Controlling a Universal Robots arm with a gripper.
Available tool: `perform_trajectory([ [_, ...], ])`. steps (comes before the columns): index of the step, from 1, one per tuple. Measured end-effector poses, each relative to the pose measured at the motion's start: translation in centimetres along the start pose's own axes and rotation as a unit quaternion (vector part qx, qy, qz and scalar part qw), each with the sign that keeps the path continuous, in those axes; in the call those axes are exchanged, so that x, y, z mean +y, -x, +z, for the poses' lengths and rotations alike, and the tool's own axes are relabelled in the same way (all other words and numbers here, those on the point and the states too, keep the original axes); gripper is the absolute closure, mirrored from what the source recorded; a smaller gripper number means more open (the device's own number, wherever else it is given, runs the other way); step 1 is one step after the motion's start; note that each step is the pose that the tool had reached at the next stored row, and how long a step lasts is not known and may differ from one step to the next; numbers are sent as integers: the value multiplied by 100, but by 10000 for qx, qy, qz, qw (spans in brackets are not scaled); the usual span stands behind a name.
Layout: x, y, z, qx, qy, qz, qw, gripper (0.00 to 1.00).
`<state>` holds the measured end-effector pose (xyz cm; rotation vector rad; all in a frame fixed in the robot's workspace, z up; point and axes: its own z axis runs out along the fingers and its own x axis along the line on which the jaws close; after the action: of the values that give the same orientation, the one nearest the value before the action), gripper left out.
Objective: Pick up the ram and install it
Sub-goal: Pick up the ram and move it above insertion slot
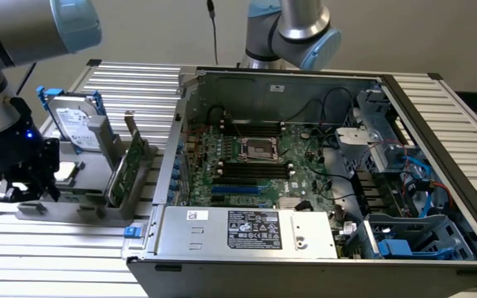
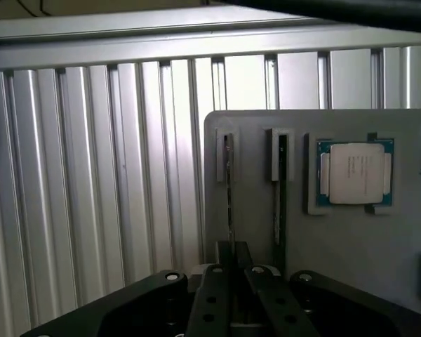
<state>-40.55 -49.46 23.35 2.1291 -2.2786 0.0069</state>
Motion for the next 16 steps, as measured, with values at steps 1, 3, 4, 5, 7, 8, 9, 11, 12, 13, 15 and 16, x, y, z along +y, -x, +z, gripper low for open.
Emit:
perform_trajectory([
  [1,1,-1,-45,0,0,0,10000,86],
  [3,0,-3,-135,0,2,-1,10000,86],
  [4,-1,-4,-180,1,6,-1,10000,86],
  [5,-4,-4,-225,1,8,-1,10000,86],
  [7,-19,-4,-319,1,17,-2,10000,86],
  [8,-30,-2,-364,2,22,-1,10000,86],
  [9,-46,0,-409,2,29,-2,10000,86],
  [11,-85,5,-497,3,45,-2,10000,86],
  [12,-105,8,-540,4,54,-2,10000,86],
  [13,-127,11,-584,4,62,-2,10000,86],
  [15,-176,18,-674,6,81,-2,10000,86],
  [16,-204,24,-716,7,88,-2,10000,86],
])
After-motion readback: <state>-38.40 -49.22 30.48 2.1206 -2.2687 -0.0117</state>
